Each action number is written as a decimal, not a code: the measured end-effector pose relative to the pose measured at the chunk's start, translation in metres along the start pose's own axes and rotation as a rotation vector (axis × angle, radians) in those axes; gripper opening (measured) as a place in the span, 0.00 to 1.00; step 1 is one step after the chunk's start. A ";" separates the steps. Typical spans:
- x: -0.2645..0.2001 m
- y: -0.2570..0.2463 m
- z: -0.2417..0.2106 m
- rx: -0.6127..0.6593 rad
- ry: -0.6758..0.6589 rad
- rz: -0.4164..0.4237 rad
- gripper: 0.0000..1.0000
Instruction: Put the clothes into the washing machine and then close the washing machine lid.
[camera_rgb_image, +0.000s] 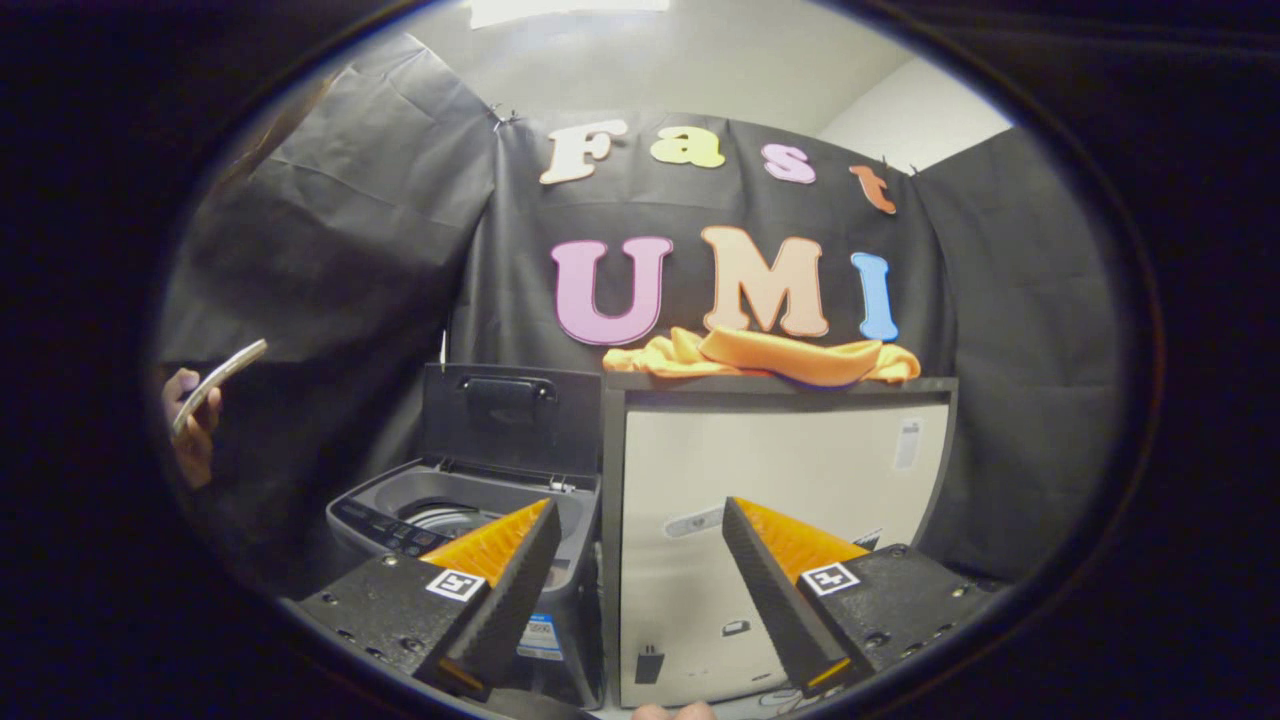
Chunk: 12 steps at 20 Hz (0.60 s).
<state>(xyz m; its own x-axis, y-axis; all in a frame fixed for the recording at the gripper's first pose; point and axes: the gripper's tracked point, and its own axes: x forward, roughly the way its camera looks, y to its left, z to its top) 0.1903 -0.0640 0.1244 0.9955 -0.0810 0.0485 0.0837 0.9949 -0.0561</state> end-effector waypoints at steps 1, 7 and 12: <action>0.003 -0.001 0.005 0.000 0.005 0.009 0.99; 0.021 -0.023 0.030 0.058 0.022 -0.002 0.99; 0.051 -0.038 0.044 0.199 0.066 0.010 0.99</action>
<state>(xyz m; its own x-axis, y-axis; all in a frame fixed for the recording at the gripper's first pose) 0.2357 -0.1034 0.1732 0.9975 -0.0685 -0.0172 0.0702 0.9874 0.1418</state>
